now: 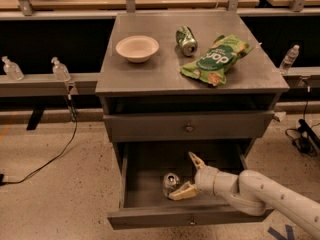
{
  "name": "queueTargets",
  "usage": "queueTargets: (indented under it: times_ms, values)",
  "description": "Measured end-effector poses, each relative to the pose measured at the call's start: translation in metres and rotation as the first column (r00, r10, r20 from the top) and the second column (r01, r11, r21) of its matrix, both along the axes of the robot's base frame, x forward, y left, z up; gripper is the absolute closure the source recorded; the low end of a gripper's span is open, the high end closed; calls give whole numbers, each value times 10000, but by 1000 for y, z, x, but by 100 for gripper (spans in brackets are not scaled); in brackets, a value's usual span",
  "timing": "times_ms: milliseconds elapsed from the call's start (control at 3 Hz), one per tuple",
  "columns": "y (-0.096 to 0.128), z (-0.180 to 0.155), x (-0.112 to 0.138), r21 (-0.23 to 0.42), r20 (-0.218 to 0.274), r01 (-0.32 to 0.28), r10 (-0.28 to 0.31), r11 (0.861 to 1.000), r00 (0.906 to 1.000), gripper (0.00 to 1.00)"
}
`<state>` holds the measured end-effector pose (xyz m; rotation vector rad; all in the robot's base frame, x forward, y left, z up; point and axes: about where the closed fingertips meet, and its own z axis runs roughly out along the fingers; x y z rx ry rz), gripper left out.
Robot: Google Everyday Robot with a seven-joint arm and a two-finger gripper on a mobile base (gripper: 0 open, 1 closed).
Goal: Pick 7up can from middle drawer and place on counter
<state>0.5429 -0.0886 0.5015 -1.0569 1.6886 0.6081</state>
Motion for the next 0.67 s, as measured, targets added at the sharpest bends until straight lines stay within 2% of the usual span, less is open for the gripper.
queueTargets:
  times_ms: [333, 667]
  values:
    - [3, -29, 20, -721, -374, 209, -236, 9972, 9990, 0]
    - [10, -53, 30, -1160, -789, 215, -308, 9930, 9964, 0]
